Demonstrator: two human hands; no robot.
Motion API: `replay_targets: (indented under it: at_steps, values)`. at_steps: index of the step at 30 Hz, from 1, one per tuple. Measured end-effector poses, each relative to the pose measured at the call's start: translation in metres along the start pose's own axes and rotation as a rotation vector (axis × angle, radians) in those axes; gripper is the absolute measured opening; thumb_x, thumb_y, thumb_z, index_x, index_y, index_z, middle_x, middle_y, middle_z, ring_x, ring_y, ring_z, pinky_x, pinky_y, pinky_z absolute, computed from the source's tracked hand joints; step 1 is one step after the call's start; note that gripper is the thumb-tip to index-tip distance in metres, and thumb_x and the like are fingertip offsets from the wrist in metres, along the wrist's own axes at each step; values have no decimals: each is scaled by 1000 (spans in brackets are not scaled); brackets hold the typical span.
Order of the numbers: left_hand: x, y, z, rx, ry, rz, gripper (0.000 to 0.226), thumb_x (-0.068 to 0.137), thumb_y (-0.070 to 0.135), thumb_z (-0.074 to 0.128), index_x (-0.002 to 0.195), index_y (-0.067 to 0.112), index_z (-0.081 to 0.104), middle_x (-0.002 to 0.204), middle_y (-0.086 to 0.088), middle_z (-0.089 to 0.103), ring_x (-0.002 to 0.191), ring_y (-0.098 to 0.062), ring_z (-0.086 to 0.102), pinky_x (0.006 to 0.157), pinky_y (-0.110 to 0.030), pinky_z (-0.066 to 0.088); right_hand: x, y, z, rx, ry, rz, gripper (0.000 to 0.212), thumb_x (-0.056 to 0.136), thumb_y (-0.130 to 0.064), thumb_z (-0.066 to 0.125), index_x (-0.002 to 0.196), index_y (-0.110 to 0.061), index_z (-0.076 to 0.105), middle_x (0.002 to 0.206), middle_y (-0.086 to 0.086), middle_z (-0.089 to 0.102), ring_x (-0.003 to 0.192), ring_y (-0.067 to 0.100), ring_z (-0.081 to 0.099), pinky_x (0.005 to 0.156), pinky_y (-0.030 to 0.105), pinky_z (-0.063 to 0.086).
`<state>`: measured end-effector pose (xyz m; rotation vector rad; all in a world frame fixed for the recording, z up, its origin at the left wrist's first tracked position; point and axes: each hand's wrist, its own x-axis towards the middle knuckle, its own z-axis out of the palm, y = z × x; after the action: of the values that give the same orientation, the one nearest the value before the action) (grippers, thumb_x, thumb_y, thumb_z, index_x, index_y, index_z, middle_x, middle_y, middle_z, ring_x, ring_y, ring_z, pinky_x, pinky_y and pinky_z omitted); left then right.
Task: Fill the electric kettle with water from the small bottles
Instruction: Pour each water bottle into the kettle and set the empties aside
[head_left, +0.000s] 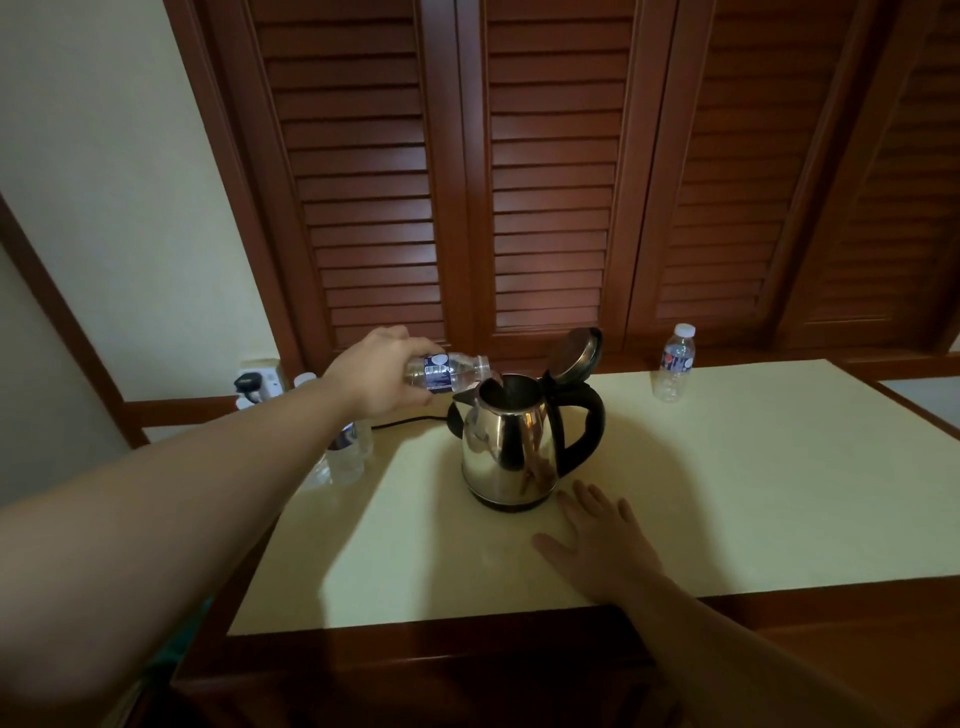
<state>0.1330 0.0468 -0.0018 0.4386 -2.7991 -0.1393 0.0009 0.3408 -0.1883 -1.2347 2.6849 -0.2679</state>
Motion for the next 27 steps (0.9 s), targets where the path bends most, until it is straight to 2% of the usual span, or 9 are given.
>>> replay_targets:
  at_steps: [6,27]
  values:
    - [4,1,-9,32,-21,19,68,81,45,83,143,35,56,112,-1,52,123,-27,47,101,-44,47,0,2,2,15,2,1,87,95,-79,27,166,-31,9,175,-2,-2,160,16,-5,129,47,-3]
    - [16,4,-26,141,-62,71,70,81,52,81,145,41,53,109,4,47,120,-23,46,92,-43,49,1,3,4,47,17,9,89,93,-80,31,166,-31,14,175,-4,2,160,14,-3,129,44,-3]
